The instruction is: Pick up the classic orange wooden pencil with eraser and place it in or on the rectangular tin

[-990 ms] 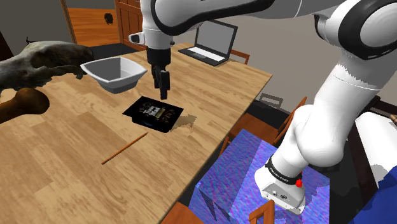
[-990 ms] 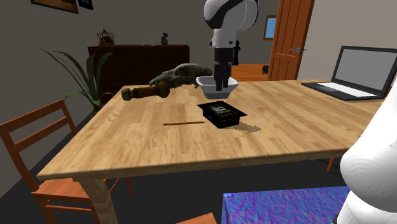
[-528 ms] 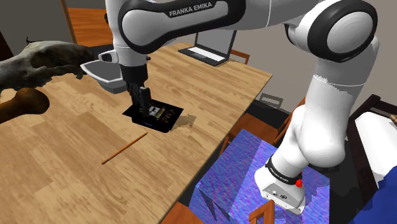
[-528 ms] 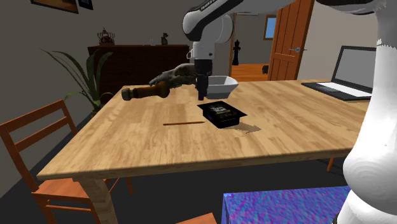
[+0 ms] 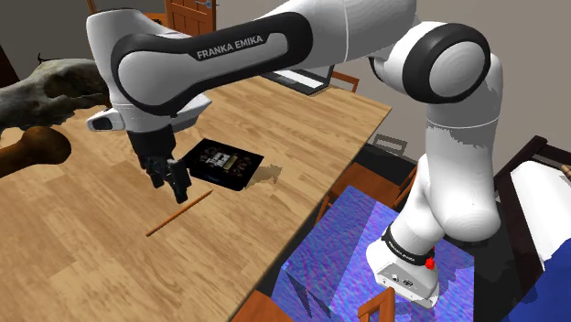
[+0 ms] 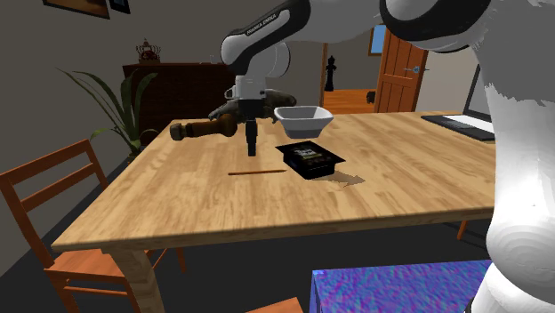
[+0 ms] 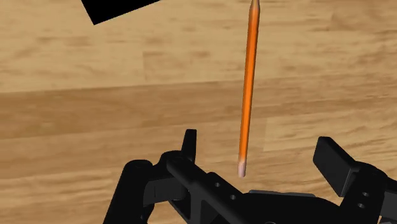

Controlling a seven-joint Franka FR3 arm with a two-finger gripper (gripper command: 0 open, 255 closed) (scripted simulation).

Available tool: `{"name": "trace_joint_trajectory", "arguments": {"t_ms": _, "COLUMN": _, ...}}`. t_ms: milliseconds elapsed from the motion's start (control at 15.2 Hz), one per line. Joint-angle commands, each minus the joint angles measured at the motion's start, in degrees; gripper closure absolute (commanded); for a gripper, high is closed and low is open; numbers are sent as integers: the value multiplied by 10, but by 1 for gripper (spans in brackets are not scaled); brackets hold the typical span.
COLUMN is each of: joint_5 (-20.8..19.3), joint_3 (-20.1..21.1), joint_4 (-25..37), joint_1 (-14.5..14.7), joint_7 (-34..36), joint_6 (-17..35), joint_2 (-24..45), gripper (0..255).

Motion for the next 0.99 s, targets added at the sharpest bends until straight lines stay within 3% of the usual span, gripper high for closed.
{"name": "trace_joint_trajectory", "arguments": {"t_ms": 0, "joint_5": -2, "joint_3": 6, "joint_4": 13, "joint_1": 6, "joint_7": -12, "joint_6": -2, "joint_2": 14, "gripper": 0}}
{"name": "trace_joint_trajectory", "arguments": {"t_ms": 462, "joint_5": -3, "joint_3": 6, "joint_4": -38, "joint_1": 8, "joint_7": -12, "joint_6": 54, "joint_2": 20, "gripper": 0}}
{"name": "trace_joint_trajectory", "arguments": {"t_ms": 924, "joint_5": -3, "joint_3": 6, "joint_4": -38, "joint_1": 8, "joint_7": -12, "joint_6": 54, "joint_2": 20, "gripper": 0}}
